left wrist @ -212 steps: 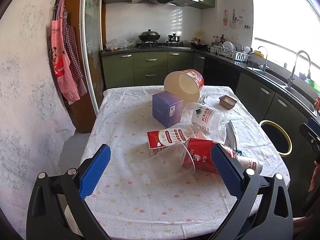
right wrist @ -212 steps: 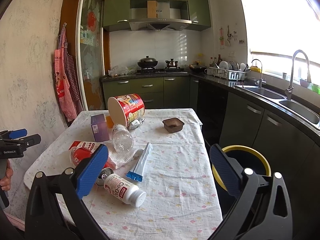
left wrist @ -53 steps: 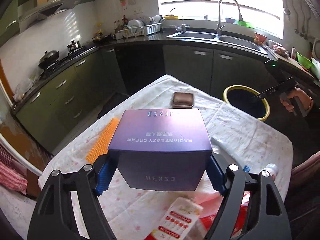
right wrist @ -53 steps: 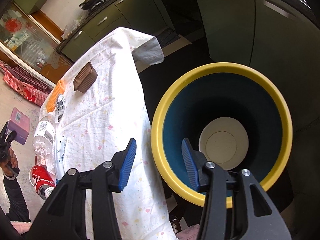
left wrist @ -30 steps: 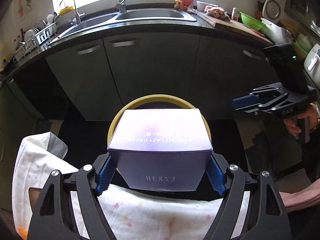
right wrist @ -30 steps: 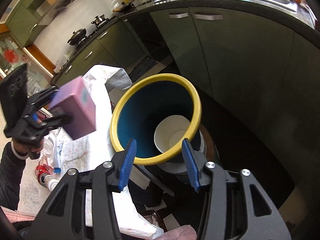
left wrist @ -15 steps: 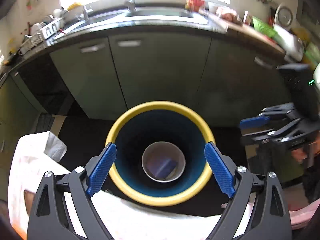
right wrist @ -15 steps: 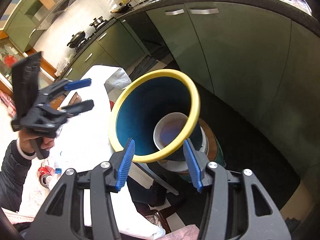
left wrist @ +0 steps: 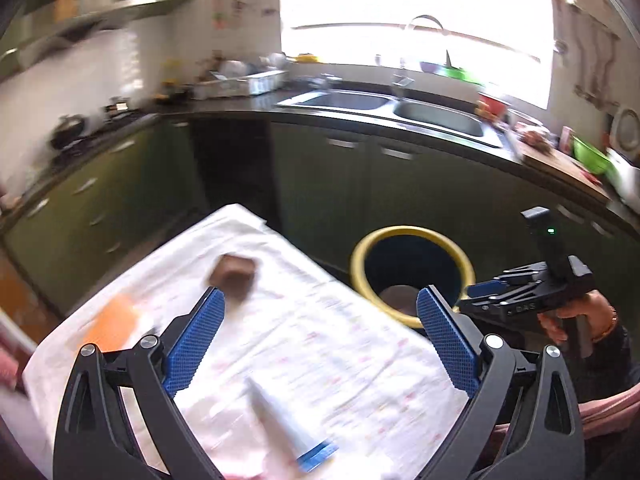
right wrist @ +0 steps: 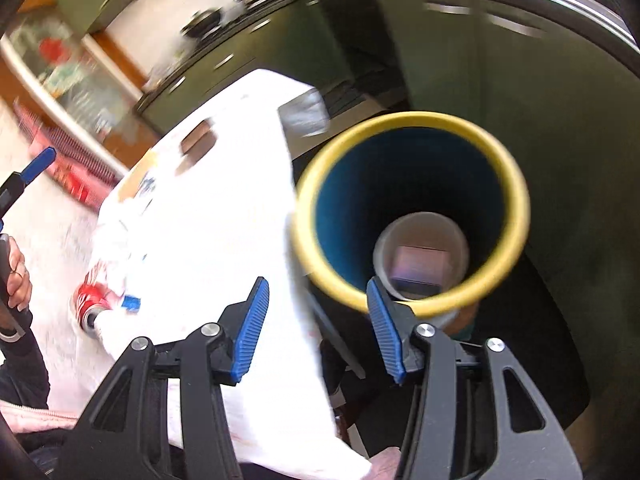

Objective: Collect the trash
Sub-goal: 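Grasp the brown square tray with the right gripper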

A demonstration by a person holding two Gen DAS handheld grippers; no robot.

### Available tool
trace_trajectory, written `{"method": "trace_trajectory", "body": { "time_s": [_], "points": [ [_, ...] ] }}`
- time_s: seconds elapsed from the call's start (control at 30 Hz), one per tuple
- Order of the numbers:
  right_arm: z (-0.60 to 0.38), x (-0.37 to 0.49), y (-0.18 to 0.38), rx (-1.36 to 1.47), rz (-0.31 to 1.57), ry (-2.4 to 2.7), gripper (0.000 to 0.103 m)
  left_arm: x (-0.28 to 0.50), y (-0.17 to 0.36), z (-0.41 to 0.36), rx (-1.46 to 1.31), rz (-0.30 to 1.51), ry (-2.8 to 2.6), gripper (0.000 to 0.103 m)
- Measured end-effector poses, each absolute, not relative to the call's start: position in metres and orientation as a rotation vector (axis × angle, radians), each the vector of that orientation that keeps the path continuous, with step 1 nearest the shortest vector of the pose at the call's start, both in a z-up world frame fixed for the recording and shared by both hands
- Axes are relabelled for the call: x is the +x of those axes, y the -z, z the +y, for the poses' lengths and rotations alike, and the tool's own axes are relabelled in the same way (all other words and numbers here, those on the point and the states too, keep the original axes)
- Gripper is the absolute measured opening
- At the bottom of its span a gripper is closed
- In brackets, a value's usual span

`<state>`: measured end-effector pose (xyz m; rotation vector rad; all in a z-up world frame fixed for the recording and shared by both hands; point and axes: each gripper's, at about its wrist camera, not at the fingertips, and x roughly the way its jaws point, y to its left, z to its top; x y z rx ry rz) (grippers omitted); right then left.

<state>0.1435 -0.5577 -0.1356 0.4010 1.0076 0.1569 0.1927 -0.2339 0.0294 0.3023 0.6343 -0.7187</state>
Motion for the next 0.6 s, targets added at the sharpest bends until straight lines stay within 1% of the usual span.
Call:
{"method": "trace_trajectory", "body": {
  "time_s": [0.17,0.27,0.5,0.57,0.6],
  "points": [
    [-0.492,0.178,0.12,0.26,1.03,-0.241,0.049,0.184,-0.024,-0.146,0.197,0.621,0.582,0.096],
    [-0.463,0.214,0.107,0.193,1.015,-0.292,0.049,0.179,-0.014,-0.102,0.134,0.633,0.529,0.097],
    [-0.391,0.31,0.09,-0.005,0.983,-0.384,0.049,0.163,0.016,-0.044,0.093,0.653,0.443,0.097],
    [-0.373,0.334,0.092,-0.047,1.002,-0.394,0.045,0.162,0.021,-0.036,0.094,0.657,0.42,0.097],
    [-0.363,0.348,0.094,-0.071,1.018,-0.401,0.04,0.161,0.024,-0.031,0.095,0.659,0.409,0.097]
  ]
}}
